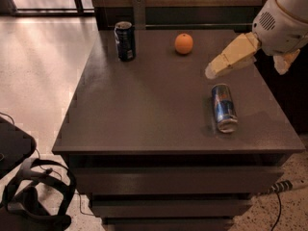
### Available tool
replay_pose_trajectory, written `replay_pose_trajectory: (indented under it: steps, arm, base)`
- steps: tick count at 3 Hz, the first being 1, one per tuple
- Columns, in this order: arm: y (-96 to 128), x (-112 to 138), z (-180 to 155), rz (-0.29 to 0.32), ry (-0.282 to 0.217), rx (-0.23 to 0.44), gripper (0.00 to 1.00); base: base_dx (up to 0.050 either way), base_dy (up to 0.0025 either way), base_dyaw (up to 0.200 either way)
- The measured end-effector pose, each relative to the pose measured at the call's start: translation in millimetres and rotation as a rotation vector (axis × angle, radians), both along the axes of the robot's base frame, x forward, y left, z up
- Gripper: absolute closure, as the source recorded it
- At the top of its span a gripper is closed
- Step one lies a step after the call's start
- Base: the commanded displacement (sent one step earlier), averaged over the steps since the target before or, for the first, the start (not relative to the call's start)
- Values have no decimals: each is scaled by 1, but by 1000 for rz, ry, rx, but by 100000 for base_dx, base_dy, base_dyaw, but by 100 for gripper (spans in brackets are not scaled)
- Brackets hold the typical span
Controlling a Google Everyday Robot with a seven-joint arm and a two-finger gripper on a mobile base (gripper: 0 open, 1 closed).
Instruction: Pick orange
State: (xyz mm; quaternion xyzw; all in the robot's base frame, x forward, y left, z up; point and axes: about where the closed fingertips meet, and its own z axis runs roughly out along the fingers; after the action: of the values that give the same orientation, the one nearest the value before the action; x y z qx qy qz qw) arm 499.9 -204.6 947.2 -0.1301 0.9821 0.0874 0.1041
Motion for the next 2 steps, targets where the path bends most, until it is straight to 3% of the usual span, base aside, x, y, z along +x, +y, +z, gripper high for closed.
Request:
replay_pose_trajectory:
  steps: [1, 2]
  arm:
    - [-5, 0, -3, -133, 42, 39, 0]
    - [-6, 3, -4, -182, 50, 38, 0]
  base:
    - [0, 0, 0]
    - [0, 0, 0]
